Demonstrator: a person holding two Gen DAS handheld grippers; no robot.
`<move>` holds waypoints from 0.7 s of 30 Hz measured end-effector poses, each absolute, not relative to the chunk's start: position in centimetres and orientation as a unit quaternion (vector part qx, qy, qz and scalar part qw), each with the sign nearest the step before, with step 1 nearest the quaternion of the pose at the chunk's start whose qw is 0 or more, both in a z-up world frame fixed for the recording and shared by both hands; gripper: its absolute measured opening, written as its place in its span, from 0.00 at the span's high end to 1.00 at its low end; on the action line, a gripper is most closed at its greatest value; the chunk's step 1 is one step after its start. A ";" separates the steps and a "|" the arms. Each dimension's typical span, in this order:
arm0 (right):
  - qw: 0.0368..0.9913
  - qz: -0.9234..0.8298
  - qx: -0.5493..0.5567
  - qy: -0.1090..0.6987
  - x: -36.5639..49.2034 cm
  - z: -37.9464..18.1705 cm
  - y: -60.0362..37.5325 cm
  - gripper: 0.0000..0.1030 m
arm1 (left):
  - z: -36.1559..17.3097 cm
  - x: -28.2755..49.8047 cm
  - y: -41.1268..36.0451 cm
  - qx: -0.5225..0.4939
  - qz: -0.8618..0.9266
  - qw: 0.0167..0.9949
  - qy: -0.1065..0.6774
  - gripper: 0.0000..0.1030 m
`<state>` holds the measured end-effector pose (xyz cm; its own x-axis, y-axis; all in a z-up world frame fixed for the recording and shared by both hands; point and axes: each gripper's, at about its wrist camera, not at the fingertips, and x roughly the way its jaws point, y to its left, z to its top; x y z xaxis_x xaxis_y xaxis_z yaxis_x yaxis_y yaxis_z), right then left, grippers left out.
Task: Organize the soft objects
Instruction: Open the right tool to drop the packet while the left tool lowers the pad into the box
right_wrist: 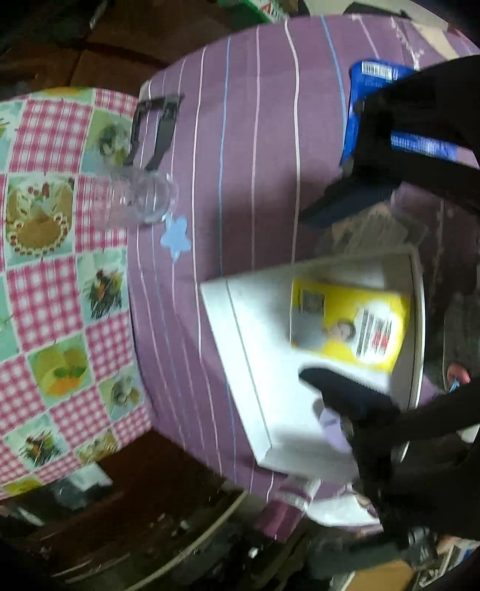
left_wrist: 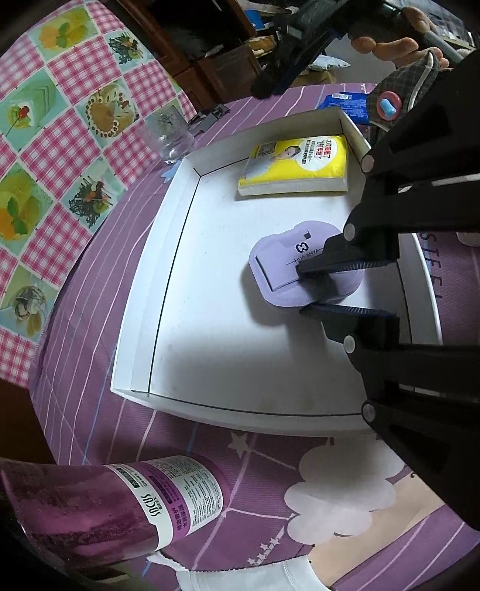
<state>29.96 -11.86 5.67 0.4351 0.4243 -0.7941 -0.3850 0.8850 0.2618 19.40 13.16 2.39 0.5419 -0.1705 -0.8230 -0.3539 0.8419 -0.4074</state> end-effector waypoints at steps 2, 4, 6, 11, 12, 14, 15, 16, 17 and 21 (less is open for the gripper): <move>0.840 0.233 0.023 0.490 30.3 4.9 -12.2 0.61 | 2.5 19.3 13.2 -0.276 0.055 0.833 0.476 0.84; 0.838 0.215 0.010 0.501 30.8 3.9 -12.2 0.62 | 2.5 19.3 13.2 -0.277 0.056 0.832 0.477 0.84; 0.828 0.204 -0.008 0.522 31.0 2.9 -11.9 0.62 | 2.5 19.3 13.3 -0.276 0.055 0.832 0.478 0.84; 0.796 0.207 -0.024 0.569 31.4 0.5 -11.1 0.75 | 2.5 19.3 13.1 -0.271 0.057 0.833 0.479 0.84; 0.797 0.203 -0.031 0.568 31.4 0.5 -11.0 0.78 | 2.5 19.3 13.1 -0.271 0.057 0.833 0.479 0.84; 0.797 0.200 -0.040 0.568 31.3 0.5 -11.0 0.84 | 2.5 19.3 13.1 -0.270 0.057 0.833 0.479 0.84; 0.795 0.201 -0.040 0.570 31.3 0.5 -11.0 0.86 | 2.5 19.3 13.1 -0.270 0.057 0.833 0.479 0.84; 0.794 0.201 -0.040 0.572 31.2 0.4 -11.0 0.91 | 2.5 19.4 13.1 -0.269 0.058 0.834 0.479 0.84; 0.796 0.198 -0.044 0.571 31.2 0.4 -11.0 0.93 | 2.5 19.4 13.1 -0.268 0.059 0.834 0.479 0.83; 0.796 0.197 -0.052 0.569 31.2 0.6 -10.9 0.94 | 2.4 19.4 13.1 -0.265 0.060 0.834 0.480 0.83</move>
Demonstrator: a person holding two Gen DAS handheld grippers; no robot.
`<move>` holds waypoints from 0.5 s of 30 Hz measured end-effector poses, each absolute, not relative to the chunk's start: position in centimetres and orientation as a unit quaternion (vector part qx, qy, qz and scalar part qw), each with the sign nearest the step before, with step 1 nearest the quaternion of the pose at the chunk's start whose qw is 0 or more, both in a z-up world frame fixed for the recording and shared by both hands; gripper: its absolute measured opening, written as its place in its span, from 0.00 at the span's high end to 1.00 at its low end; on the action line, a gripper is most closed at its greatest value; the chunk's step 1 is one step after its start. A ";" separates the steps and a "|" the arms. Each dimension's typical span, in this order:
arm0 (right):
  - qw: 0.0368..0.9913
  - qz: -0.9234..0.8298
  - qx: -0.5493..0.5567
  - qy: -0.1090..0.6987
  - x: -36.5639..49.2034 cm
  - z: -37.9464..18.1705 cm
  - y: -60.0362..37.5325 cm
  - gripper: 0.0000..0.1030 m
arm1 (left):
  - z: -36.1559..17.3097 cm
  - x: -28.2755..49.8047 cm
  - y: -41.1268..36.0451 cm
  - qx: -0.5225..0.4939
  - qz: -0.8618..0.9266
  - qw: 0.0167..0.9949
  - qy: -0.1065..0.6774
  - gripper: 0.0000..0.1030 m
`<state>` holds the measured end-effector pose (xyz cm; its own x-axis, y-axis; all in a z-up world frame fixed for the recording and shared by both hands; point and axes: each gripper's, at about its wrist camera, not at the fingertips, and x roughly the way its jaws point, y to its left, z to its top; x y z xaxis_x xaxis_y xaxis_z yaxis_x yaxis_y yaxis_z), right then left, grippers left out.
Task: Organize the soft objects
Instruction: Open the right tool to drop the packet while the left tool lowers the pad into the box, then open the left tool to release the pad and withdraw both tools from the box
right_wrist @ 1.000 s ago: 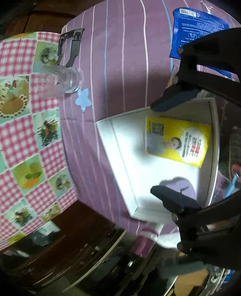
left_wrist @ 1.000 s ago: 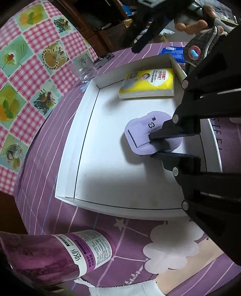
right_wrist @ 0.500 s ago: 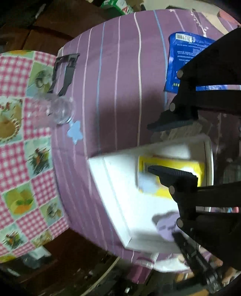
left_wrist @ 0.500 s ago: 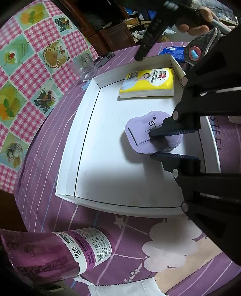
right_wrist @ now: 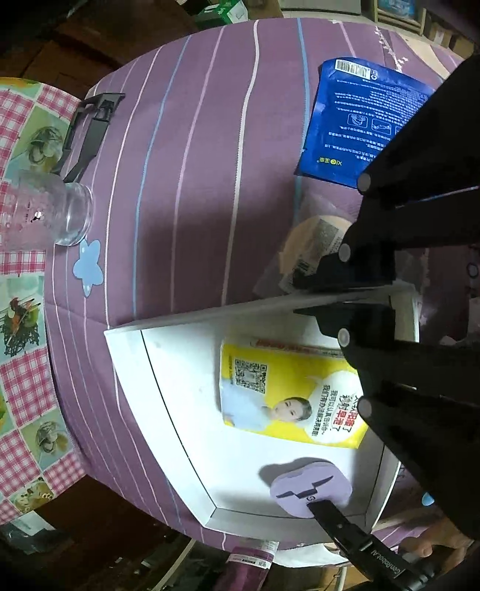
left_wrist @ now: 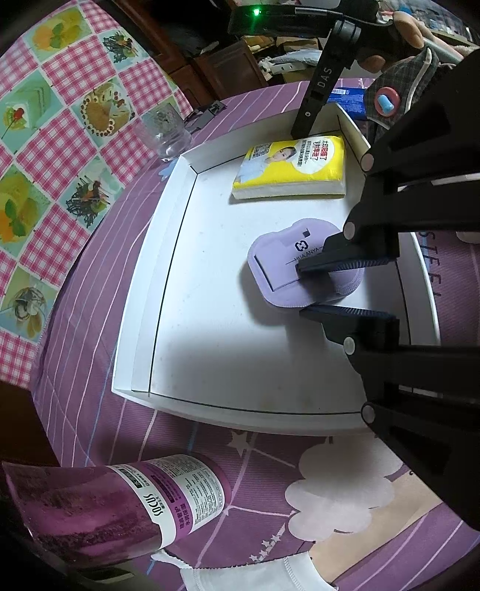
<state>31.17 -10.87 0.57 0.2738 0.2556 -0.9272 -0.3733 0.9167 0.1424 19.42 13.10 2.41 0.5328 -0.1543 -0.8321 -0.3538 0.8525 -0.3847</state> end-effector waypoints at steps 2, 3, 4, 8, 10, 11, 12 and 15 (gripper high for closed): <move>0.795 0.195 -0.057 0.572 31.1 0.7 -10.8 0.94 | 2.4 19.4 13.2 -0.266 0.060 0.834 0.480 0.83; 0.792 0.194 -0.059 0.576 31.1 0.7 -10.9 0.94 | 2.4 19.4 13.2 -0.266 0.059 0.834 0.480 0.83; 0.789 0.192 -0.059 0.580 31.1 0.7 -11.1 0.94 | 2.3 19.4 13.2 -0.268 0.056 0.834 0.480 0.83; 0.783 0.174 -0.071 0.593 30.9 0.8 -11.6 0.94 | 2.2 19.6 12.6 -0.265 0.042 0.835 0.481 0.83; 0.781 0.164 -0.079 0.598 30.7 0.8 -11.9 0.94 | 2.2 19.8 12.2 -0.260 0.038 0.836 0.482 0.83; 0.780 0.161 -0.083 0.598 30.6 0.9 -12.0 0.94 | 2.1 19.8 12.1 -0.261 0.037 0.836 0.481 0.83; 0.781 0.160 -0.084 0.598 30.6 0.9 -12.0 0.94 | 2.1 19.8 12.1 -0.262 0.035 0.837 0.479 0.83; 0.789 0.166 -0.066 0.588 30.5 1.7 -12.5 0.94 | 2.3 19.7 12.1 -0.263 0.032 0.838 0.476 0.79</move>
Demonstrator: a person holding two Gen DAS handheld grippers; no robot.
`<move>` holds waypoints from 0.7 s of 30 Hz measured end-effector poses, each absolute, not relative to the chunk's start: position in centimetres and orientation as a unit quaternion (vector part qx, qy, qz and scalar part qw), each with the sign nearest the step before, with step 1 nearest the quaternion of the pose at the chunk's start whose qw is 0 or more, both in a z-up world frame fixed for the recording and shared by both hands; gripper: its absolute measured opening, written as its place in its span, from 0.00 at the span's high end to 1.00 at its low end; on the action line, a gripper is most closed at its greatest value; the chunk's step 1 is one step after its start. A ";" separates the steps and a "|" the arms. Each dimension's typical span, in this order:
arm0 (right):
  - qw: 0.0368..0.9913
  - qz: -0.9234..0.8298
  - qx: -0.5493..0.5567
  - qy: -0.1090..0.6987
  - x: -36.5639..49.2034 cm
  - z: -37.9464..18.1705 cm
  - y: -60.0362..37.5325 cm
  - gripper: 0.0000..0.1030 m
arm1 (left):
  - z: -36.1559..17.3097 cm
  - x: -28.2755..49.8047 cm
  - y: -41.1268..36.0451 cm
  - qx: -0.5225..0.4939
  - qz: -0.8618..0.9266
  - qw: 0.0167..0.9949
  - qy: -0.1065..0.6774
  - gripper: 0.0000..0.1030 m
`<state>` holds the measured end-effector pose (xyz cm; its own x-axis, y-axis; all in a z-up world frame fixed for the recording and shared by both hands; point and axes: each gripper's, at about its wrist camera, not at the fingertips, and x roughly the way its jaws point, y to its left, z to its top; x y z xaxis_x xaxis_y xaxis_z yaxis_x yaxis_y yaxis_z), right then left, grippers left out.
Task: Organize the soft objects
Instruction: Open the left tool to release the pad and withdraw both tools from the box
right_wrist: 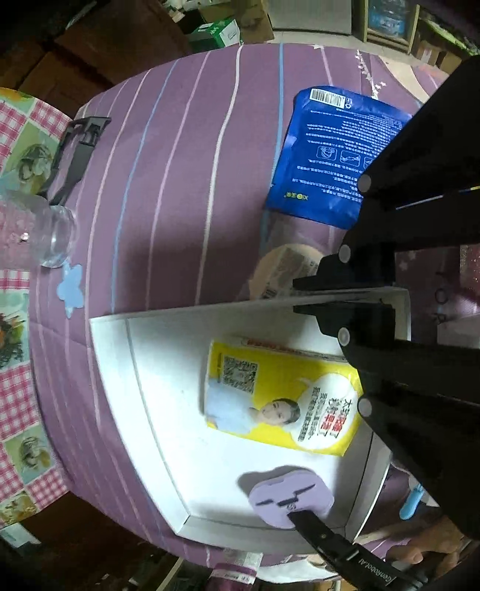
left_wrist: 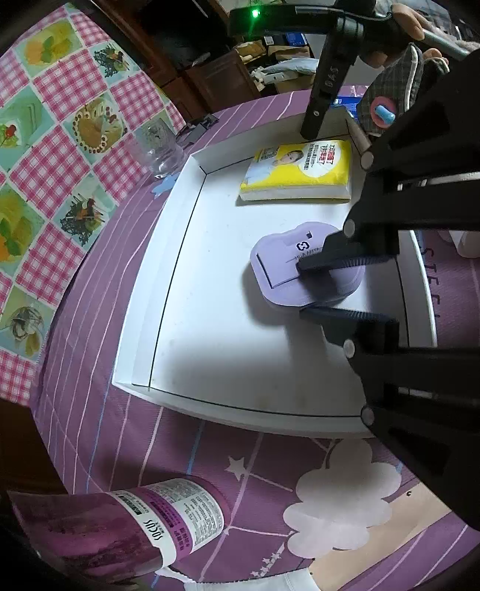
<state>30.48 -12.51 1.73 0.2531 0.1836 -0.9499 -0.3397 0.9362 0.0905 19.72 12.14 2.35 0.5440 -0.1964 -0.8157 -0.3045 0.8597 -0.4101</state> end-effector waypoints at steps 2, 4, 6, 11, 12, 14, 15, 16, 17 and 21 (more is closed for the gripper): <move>0.805 0.174 -0.048 0.566 29.9 3.1 -13.2 0.94 | 3.0 19.6 11.9 -0.246 0.038 0.843 0.478 0.71; 0.830 0.180 -0.037 0.526 28.9 5.2 -13.8 0.93 | 4.4 19.2 11.4 -0.215 0.047 0.860 0.460 0.54; 0.846 0.190 -0.027 0.497 27.8 7.1 -14.1 0.86 | 6.0 18.4 10.7 -0.186 0.058 0.884 0.426 0.43; 0.879 0.196 0.000 0.435 25.3 10.1 -14.1 0.39 | 10.2 16.4 8.8 -0.114 0.096 0.926 0.346 0.41; 0.884 0.196 0.000 0.424 24.7 10.4 -14.0 0.39 | 10.6 16.2 8.6 -0.105 0.100 0.930 0.338 0.38; 0.886 0.201 -0.007 0.419 24.0 10.9 -13.8 0.39 | 11.6 15.5 7.5 -0.081 0.106 0.938 0.320 0.34; 0.887 0.204 -0.010 0.415 23.5 11.0 -13.9 0.39 | 11.9 15.4 7.2 -0.076 0.112 0.938 0.318 0.28; 0.889 0.207 -0.011 0.408 23.2 11.2 -14.2 0.39 | 12.1 15.1 6.7 -0.068 0.121 0.939 0.316 0.26; 0.892 0.213 -0.011 0.399 23.0 11.3 -14.6 0.39 | 12.3 14.6 6.2 -0.056 0.128 0.941 0.310 0.24; 0.899 0.238 -0.010 0.366 21.3 11.6 -16.4 0.39 | 13.1 13.1 5.1 -0.036 0.122 0.943 0.308 0.24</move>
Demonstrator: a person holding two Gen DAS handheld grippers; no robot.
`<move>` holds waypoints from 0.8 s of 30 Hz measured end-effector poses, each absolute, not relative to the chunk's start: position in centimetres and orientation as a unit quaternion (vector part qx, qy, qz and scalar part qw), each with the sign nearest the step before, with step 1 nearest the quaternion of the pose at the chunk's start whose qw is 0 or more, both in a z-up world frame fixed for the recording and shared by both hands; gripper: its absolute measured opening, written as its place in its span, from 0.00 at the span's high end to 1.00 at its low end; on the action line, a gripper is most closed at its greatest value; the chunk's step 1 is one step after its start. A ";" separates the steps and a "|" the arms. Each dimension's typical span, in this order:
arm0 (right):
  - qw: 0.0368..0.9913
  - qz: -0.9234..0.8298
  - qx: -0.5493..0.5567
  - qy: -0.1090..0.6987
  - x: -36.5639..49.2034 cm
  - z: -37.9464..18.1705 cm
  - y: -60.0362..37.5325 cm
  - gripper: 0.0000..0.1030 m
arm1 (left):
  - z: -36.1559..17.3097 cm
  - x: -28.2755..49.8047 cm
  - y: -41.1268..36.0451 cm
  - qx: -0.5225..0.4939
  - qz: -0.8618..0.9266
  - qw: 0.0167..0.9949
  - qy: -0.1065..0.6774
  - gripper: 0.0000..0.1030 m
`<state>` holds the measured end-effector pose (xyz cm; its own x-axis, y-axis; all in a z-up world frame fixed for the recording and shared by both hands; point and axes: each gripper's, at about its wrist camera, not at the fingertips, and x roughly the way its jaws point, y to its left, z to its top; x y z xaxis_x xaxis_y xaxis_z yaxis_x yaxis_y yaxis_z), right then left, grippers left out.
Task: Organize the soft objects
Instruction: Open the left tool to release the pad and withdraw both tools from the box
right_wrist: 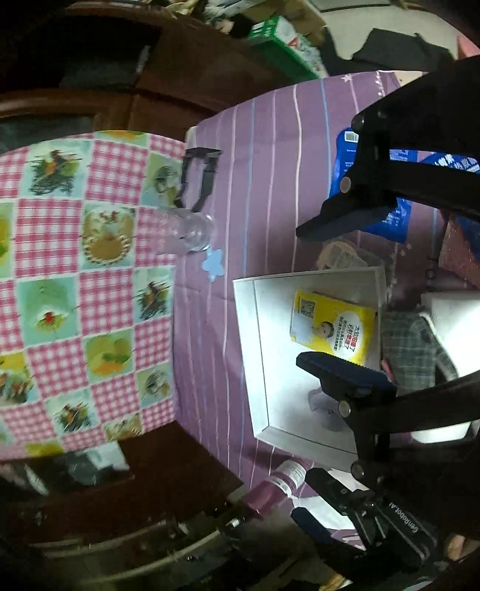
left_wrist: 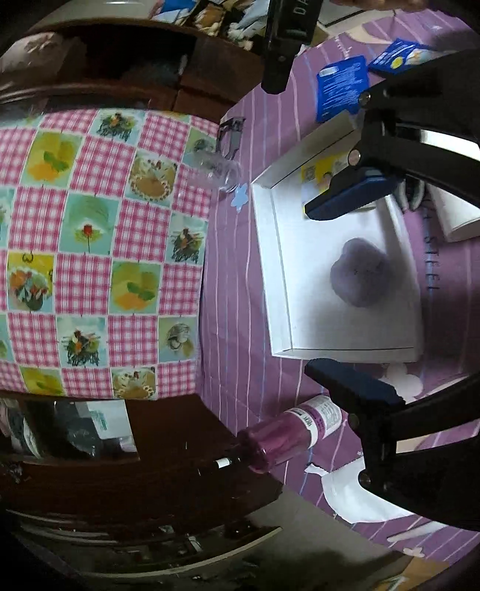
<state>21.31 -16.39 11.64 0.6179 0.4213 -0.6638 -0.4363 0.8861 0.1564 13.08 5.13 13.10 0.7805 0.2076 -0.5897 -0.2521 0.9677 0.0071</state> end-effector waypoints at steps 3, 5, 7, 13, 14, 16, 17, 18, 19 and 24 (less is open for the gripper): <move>0.883 0.267 0.008 0.386 20.2 10.4 -17.4 0.39 | 13.5 11.7 5.2 -0.077 0.091 0.943 0.312 0.24; 0.880 0.267 0.026 0.393 19.4 9.4 -18.2 0.39 | 13.6 10.6 5.4 -0.106 0.074 0.941 0.313 0.24; 0.878 0.276 0.046 0.389 18.4 8.6 -19.1 0.39 | 13.3 9.4 5.5 -0.127 0.067 0.939 0.313 0.24; 0.913 0.238 0.010 0.332 14.2 7.5 -20.8 0.39 | 11.5 5.8 5.1 -0.120 0.071 0.942 0.306 0.24; 0.917 0.226 0.007 0.329 13.8 7.4 -21.0 0.39 | 11.2 5.2 5.2 -0.118 0.078 0.943 0.301 0.24; 0.923 0.201 0.004 0.330 12.9 6.8 -21.5 0.39 | 10.6 4.5 5.4 -0.117 0.079 0.944 0.298 0.24; 0.920 0.199 0.003 0.337 12.7 6.5 -21.6 0.39 | 10.1 4.1 5.7 -0.122 0.074 0.942 0.303 0.24; 0.915 0.203 0.001 0.349 12.7 6.1 -21.6 0.39 | 9.7 3.8 5.9 -0.129 0.068 0.940 0.307 0.24; 0.908 0.210 0.000 0.362 12.5 5.5 -21.6 0.39 | 9.2 3.6 6.0 -0.137 0.061 0.938 0.312 0.24; 0.893 0.223 -0.012 0.391 11.5 3.7 -21.4 0.39 | 7.1 3.0 5.7 -0.129 0.049 0.936 0.325 0.24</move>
